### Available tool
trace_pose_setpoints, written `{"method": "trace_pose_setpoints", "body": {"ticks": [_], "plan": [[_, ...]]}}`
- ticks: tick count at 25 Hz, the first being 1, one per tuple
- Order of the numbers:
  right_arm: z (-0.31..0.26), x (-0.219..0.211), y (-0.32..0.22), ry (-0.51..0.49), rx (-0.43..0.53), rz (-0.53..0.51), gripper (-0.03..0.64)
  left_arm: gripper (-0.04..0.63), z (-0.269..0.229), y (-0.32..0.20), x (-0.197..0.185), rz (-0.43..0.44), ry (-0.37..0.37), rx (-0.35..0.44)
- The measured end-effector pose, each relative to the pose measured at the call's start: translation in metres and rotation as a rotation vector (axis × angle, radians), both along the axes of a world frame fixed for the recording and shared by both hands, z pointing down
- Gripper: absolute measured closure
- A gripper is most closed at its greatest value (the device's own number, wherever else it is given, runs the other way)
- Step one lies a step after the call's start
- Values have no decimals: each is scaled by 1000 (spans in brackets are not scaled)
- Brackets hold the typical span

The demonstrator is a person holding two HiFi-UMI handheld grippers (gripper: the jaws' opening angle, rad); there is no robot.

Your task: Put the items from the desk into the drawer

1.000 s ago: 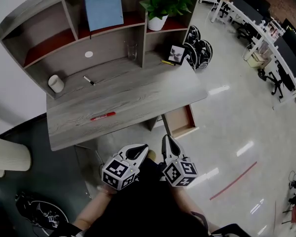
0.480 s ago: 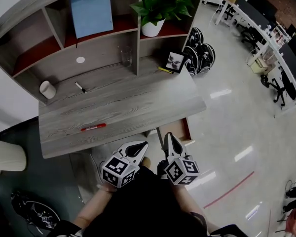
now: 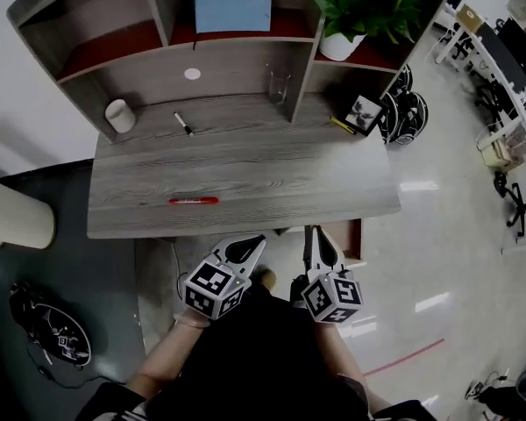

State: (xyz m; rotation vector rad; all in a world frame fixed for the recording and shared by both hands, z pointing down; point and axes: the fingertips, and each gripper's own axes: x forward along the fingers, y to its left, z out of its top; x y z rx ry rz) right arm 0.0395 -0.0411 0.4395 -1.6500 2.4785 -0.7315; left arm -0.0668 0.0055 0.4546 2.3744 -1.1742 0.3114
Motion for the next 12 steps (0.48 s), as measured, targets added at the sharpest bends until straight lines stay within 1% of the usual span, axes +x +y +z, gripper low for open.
{"method": "trace_pose_setpoints", "body": {"ticks": [3, 5, 7, 10, 12], "plan": [[-2, -37, -1, 57, 24, -128, 607, 569, 3, -2, -34, -83, -6, -8], [0, -62, -1, 84, 28, -202, 606, 569, 5, -3, -53, -120, -7, -13], [3, -86, -1, 110, 30, -264, 606, 569, 8, -5, -71, -141, -13, -17], [11, -119, -2, 175, 17, -343, 603, 569, 11, -7, -96, -157, -34, -24], [19, -142, -4, 236, -3, -399, 571, 569, 12, -10, -115, -168, -41, -35]]}}
